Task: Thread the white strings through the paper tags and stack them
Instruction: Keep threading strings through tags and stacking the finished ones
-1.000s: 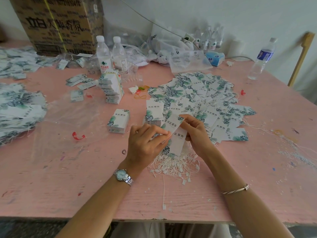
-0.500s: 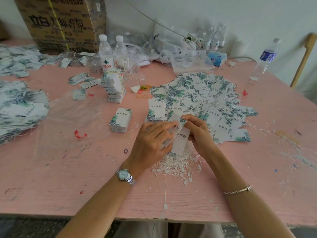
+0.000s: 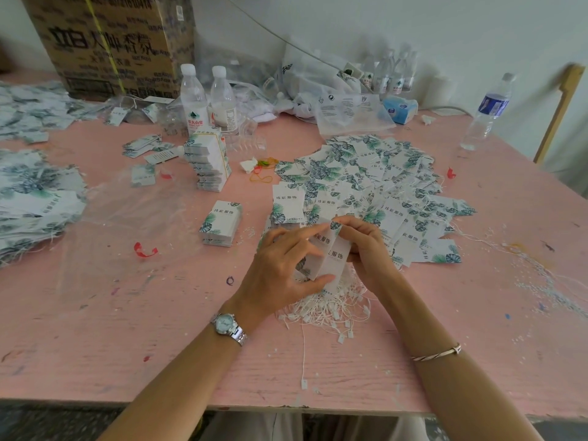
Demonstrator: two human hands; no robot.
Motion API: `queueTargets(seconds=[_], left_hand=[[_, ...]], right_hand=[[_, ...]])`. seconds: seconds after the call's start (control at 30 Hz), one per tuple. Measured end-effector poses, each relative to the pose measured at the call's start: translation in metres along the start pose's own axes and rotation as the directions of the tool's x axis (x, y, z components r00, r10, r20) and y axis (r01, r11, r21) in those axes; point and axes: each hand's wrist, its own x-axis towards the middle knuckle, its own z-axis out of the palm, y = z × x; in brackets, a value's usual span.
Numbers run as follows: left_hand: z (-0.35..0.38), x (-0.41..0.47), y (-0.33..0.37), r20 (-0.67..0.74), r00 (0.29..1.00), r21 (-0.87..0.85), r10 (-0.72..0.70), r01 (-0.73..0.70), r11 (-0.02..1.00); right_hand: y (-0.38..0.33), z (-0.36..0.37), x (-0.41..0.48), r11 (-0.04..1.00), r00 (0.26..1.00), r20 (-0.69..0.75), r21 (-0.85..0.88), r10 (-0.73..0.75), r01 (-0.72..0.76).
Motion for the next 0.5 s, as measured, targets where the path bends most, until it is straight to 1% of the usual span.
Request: queueTargets(seconds=[0.07, 0.2, 0.3, 0.43, 0.5], left_hand=[[-0.0003, -0.0005, 0.0018, 0.014, 0.999, -0.066, -0.048, 0.049, 0.997], [0.0032, -0.0002, 0.0062, -0.115, 0.976, -0.217, -0.184, 0.156, 0.963], [0.0037, 0.0012, 0.0038, -0.188, 0.955, -0.224, -0.230, 0.187, 0.957], [0.0021, 0.0027, 0.0014, -0.204, 0.936, -0.261, -0.286, 0.229, 0.938], [0.0024, 0.0032, 0.0009, -0.197, 0.937, -0.280, -0.289, 0.229, 0.932]], right_hand=[[0.0003, -0.0006, -0.0001, 1.000, 0.999, 0.037, -0.009, 0.000, 0.000], [0.0017, 0.0023, -0.0021, 0.996, 0.993, 0.117, -0.094, 0.012, -0.001], [0.0029, 0.0046, -0.0039, 0.995, 0.985, 0.169, -0.100, 0.027, -0.010], [0.0015, 0.0084, -0.0055, 0.991, 0.983, 0.180, -0.133, 0.027, -0.003], [0.0011, 0.0083, -0.0054, 0.990, 0.984, 0.180, -0.141, 0.014, 0.012]])
